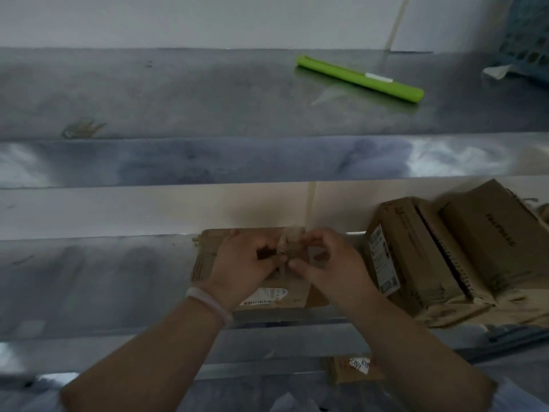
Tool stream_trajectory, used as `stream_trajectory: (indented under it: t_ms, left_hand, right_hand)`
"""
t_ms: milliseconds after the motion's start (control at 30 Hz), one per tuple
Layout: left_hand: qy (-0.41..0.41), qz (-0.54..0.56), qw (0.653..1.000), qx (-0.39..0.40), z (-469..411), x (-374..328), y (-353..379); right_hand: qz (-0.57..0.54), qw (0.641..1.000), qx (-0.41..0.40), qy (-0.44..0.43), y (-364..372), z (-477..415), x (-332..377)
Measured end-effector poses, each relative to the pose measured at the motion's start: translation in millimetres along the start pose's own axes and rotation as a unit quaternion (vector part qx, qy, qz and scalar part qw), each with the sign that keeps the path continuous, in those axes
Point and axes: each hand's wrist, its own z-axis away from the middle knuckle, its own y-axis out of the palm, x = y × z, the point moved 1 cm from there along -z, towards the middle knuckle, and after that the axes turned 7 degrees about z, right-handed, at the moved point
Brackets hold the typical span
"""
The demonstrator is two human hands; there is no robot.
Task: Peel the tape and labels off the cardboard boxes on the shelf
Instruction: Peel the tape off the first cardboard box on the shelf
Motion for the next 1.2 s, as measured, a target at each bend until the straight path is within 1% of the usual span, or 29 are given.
stream_trajectory:
  t_ms: [67, 100, 200, 267, 333, 367, 400, 433, 467, 533, 600, 633, 667, 700, 767, 833, 933, 1000, 1067, 1100, 1200]
  left_hand:
    - [-0.029, 0.001, 1.000, -0.003, 1, 1, 0]
    - [-0.041, -0.002, 0.999, -0.009, 1, 1, 1]
    - [-0.060, -0.011, 0.997, -0.038, 5, -1, 1]
    - [-0.092, 0.031, 0.989, -0.110, 5, -6, -7]
    - [-0.145, 0.065, 0.969, -0.187, 2, -5, -20]
    - [-0.166, 0.055, 0.962, -0.211, 1, -4, -25]
    - [-0.170, 0.036, 0.959, -0.226, 1, -2, -28]
    - [-0.155, 0.018, 0.960, -0.233, 1, 0, -30]
    - [-0.128, -0.002, 0.964, -0.231, 3, 0, -30]
    - [-0.030, -0.071, 0.975, -0.208, 6, 2, -29]
    - [0.079, -0.165, 0.974, -0.133, 11, 7, -27]
    - [0.120, -0.202, 0.967, -0.097, 13, 12, -26]
    - [0.134, -0.212, 0.966, -0.067, 16, 13, -26]
    - [0.126, -0.196, 0.972, -0.046, 19, 13, -25]
    - [0.066, -0.126, 0.989, -0.032, 21, 9, -25]
    - [0.007, -0.095, 0.995, -0.019, 14, 7, -27]
    - [-0.009, -0.131, 0.990, -0.048, 9, 6, -28]
    - [-0.056, -0.175, 0.980, -0.074, 11, 5, -29]
    - [-0.092, -0.246, 0.963, -0.058, 13, 4, -28]
    - [-0.090, -0.257, 0.961, -0.051, 12, 4, -27]
    - [-0.074, -0.218, 0.971, -0.062, 10, 5, -27]
  right_hand:
    - [0.077, 0.992, 0.080, -0.062, 9, 5, -8]
    - [0.119, 0.985, 0.085, -0.094, 15, 8, -14]
    - [0.222, 0.963, 0.022, -0.152, 26, 14, -29]
    - [0.267, 0.951, 0.021, -0.155, 25, 15, -29]
    - [0.294, 0.942, 0.009, -0.165, 24, 14, -28]
    - [0.306, 0.936, -0.005, -0.176, 23, 14, -28]
    - [0.317, 0.930, -0.019, -0.186, 22, 14, -26]
    - [0.324, 0.926, -0.028, -0.193, 21, 14, -23]
    - [0.326, 0.924, -0.035, -0.197, 21, 13, -21]
    - [0.320, 0.925, -0.042, -0.201, 21, 12, -21]
    - [0.314, 0.929, -0.027, -0.197, 22, 10, -20]
    - [0.315, 0.928, -0.020, -0.197, 23, 9, -19]
    - [0.315, 0.928, -0.018, -0.197, 24, 8, -18]
    - [0.311, 0.929, -0.021, -0.197, 24, 7, -16]
    - [0.299, 0.932, -0.045, -0.199, 24, 2, -12]
    - [0.305, 0.928, -0.067, -0.203, 24, -2, -8]
    - [0.337, 0.921, -0.045, -0.191, 24, -6, -4]
    - [0.356, 0.917, -0.031, -0.178, 23, -8, -3]
    - [0.368, 0.913, -0.025, -0.176, 23, -9, -3]
    - [0.372, 0.910, -0.020, -0.179, 23, -9, -2]
    - [0.372, 0.909, -0.006, -0.186, 28, -9, 0]
